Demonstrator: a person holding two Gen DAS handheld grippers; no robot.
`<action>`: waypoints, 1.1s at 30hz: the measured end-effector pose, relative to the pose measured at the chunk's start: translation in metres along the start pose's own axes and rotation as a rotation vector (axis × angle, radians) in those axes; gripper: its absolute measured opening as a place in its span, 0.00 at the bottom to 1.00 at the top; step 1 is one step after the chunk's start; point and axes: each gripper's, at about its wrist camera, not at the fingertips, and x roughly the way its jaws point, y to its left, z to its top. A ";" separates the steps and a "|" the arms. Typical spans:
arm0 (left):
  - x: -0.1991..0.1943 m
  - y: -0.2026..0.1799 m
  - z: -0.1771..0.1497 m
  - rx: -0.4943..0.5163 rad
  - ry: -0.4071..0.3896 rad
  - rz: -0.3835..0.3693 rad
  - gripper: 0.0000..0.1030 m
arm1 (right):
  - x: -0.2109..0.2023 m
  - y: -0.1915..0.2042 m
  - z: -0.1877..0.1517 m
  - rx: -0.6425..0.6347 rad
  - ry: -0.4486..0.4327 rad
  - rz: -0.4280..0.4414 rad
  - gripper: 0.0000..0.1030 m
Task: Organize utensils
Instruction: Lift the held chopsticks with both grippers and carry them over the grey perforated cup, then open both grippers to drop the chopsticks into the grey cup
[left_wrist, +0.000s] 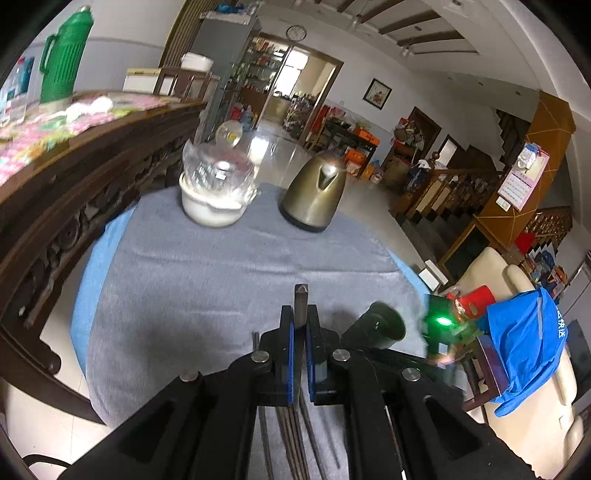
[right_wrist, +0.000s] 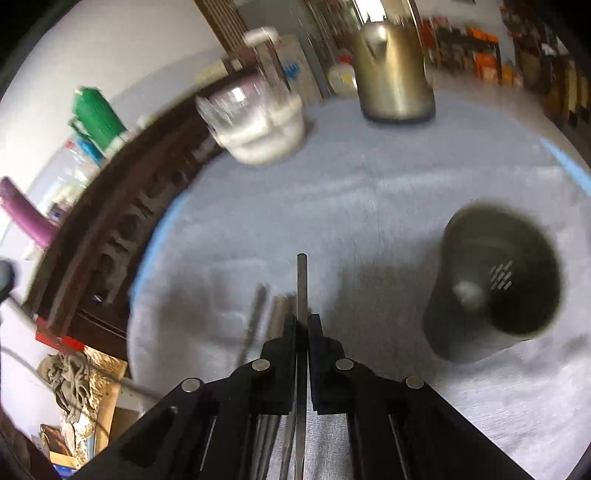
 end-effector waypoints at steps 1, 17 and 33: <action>-0.002 -0.004 0.004 0.005 -0.013 -0.002 0.06 | -0.016 0.000 0.002 -0.009 -0.055 0.018 0.06; 0.012 -0.087 0.049 0.032 -0.255 -0.148 0.06 | -0.156 -0.054 0.052 0.107 -0.819 -0.068 0.06; 0.097 -0.130 0.020 0.098 -0.061 -0.107 0.06 | -0.112 -0.053 0.049 0.030 -0.826 -0.242 0.06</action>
